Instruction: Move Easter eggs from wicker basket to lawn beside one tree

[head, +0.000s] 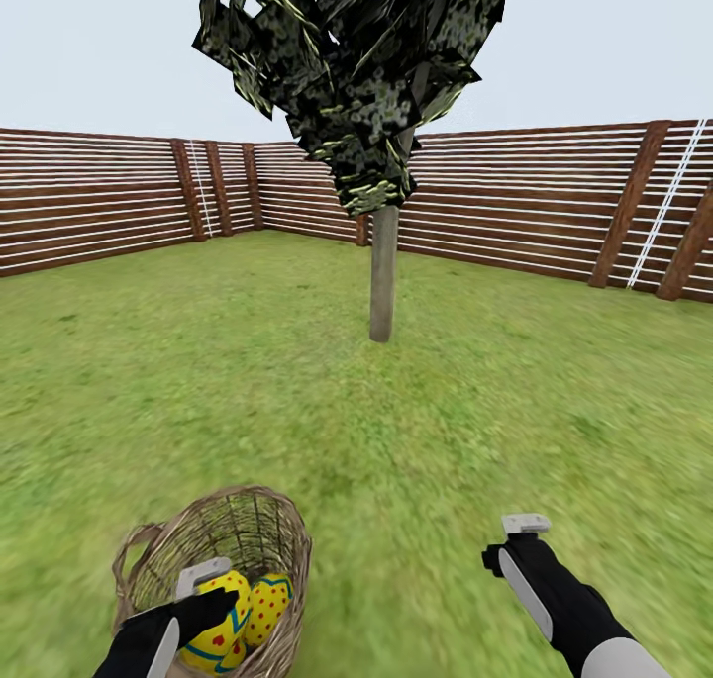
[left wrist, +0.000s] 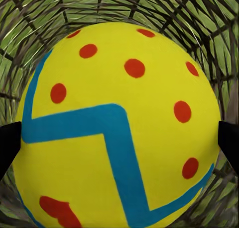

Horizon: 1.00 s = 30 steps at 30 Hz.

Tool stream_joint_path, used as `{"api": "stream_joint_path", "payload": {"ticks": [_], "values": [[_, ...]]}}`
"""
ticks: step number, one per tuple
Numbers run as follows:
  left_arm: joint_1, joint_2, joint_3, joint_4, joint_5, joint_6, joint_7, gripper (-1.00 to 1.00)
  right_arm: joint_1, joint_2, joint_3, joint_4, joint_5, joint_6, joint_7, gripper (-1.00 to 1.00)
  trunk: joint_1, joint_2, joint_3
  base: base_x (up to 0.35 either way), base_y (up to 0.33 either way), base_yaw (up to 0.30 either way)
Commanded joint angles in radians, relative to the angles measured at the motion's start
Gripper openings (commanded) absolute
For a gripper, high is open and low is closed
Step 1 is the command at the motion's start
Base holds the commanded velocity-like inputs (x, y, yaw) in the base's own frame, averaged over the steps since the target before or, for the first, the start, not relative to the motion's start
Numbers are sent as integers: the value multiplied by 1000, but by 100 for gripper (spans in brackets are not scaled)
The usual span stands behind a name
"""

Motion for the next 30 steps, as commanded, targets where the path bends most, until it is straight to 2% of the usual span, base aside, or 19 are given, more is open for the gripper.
{"api": "stream_joint_path", "payload": {"ticks": [1, 4, 9, 10, 11, 12, 14, 30], "values": [[0, -2, 4, -1, 6, 7, -3, -100, -1, -1, 6, -1, -11, 3, -10, 100, -4, 7, 2, 0, 0, 0], [0, -4, 4, 3, 6, 6, -3, -100, -1, -1, 6, 9, -11, 2, -10, 100, -16, 28, 12, 0, 0, 0], [0, -14, 3, 17, 6, 6, -3, -100, -1, -1, 7, 34, -10, -49, -7, 100, -35, 63, 27, 0, 0, 0], [0, -16, 3, 19, 6, 6, -3, -100, -1, -2, 22, 34, -10, -50, -7, 100, -39, 70, 30, 0, 0, 0], [0, -16, 3, 20, 6, 6, -3, -100, -1, -3, 72, 32, -10, -52, -7, 100, -42, 77, 34, 0, 0, 0], [0, -16, 3, 20, 7, 6, -3, -100, -1, -4, 105, 32, -11, -53, -7, 100, -46, 84, 37, 0, 0, 0], [0, -16, 5, 19, 9, 6, -2, -100, -1, -4, 139, 33, -12, -54, -6, 100, -54, 98, 43, 0, 0, 0], [0, -16, 10, 14, 12, 6, -1, -100, -1, -4, 147, 41, -13, -55, -8, 100, -115, 210, 93, 0, 0, 27]]}}
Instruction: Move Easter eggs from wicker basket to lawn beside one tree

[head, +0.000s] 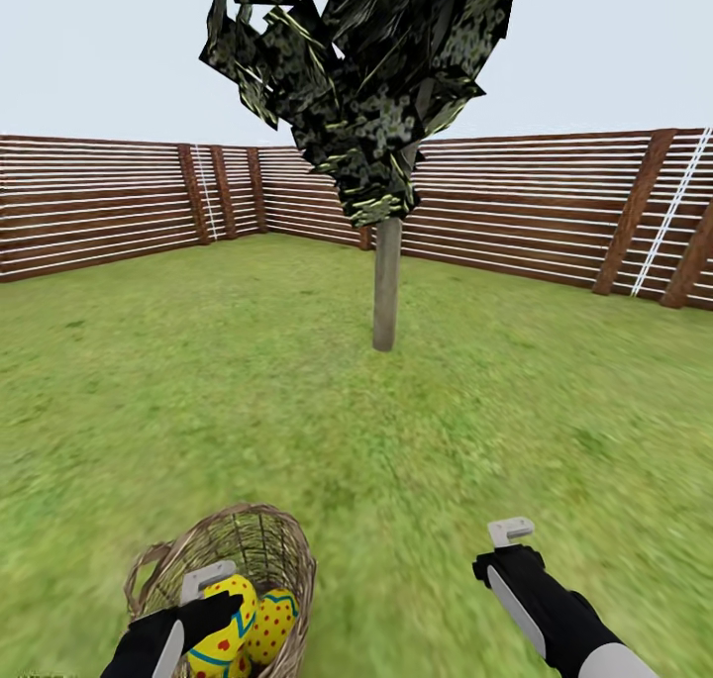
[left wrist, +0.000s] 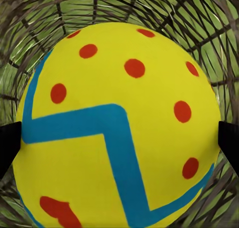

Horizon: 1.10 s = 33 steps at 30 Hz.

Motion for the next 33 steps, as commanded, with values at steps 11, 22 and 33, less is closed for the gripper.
{"api": "stream_joint_path", "payload": {"ticks": [11, 22, 33], "values": [[-1, -10, 3, 1, 7, 6, -4, -100, -1, -2, 6, -1, -12, 3, -10, 100, -42, 77, 34, 0, 0, 101], [-1, -15, 3, 2, 7, 6, -4, -100, -1, 2, 9, 44, -9, 3, -10, 100, -85, 154, 68, 0, 0, 35], [-1, -15, 1, 8, 2, -161, -2, -100, -1, 1, 8, 47, -9, 3, -10, 100, -127, 231, 102, 0, 0, 9]]}}
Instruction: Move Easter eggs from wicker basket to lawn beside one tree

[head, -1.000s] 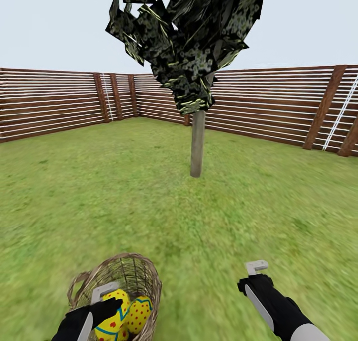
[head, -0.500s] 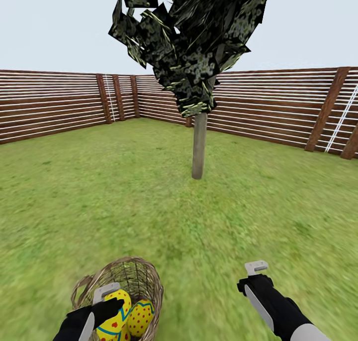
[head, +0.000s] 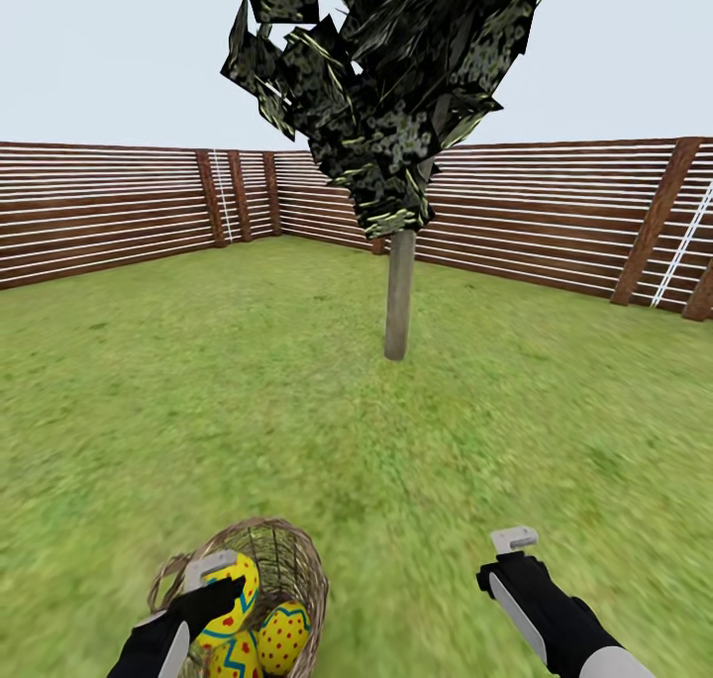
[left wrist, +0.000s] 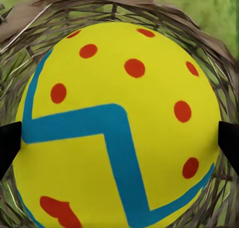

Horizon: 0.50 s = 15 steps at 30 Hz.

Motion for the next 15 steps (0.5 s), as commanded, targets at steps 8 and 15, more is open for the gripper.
{"api": "stream_joint_path", "payload": {"ticks": [8, 15], "values": [[-1, -13, 5, -2, 6, 3, -5, -100, -1, -2, 7, 1, -10, -24, -9, 100, -31, 56, 24, 0, 0, 77], [-1, -18, 3, -1, 6, 3, -5, -100, -1, -2, 7, 1, -11, -24, -9, 100, -58, 105, 46, 0, 0, 282]]}}
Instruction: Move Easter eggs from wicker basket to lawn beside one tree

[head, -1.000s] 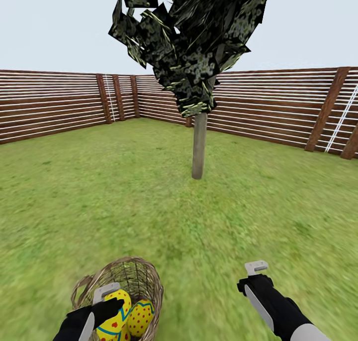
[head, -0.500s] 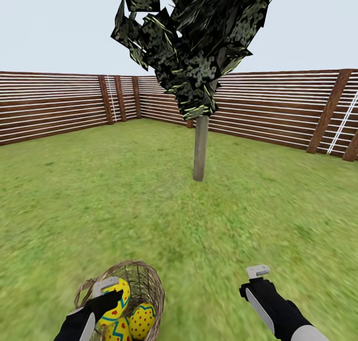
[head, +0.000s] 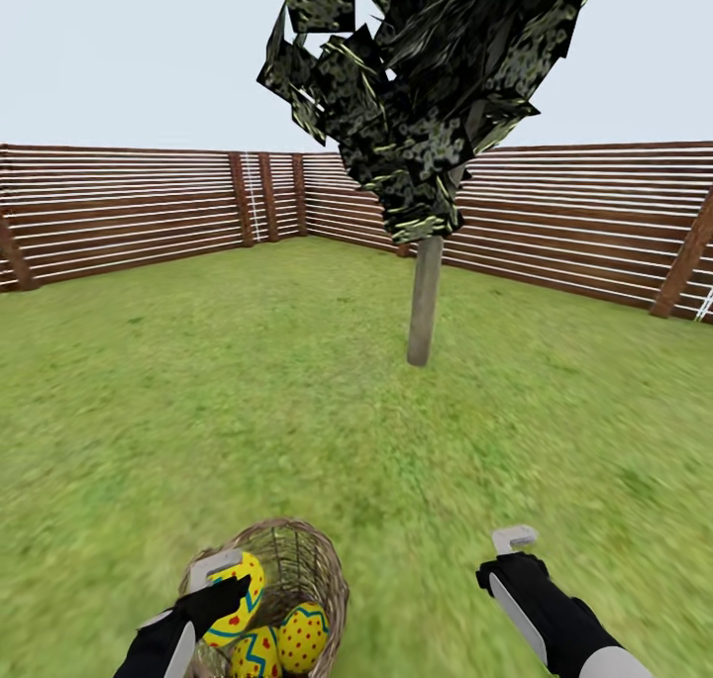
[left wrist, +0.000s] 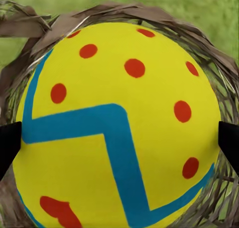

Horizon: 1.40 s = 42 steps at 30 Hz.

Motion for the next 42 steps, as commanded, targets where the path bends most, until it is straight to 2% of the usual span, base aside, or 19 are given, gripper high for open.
{"api": "stream_joint_path", "payload": {"ticks": [1, 9, 18, 42], "values": [[-1, -1, 5, -1, 6, 7, -5, -100, -1, -2, 7, -2, -11, 4, -9, 100, -4, 7, 2, 0, 0, 292], [-1, -1, 5, -1, 7, 5, -6, -100, -1, 0, 8, 21, -11, 2, -9, 100, -35, 63, 27, 0, 0, 265], [-1, -13, 5, -1, 6, 5, -6, -100, -1, 9, 8, 21, -9, 2, -11, 100, -69, 126, 55, 0, 0, 287], [-1, -12, 5, 12, 6, 5, -6, -100, -1, 8, 8, 21, -9, 2, -14, 100, -161, 294, 131, 0, 0, 290]]}}
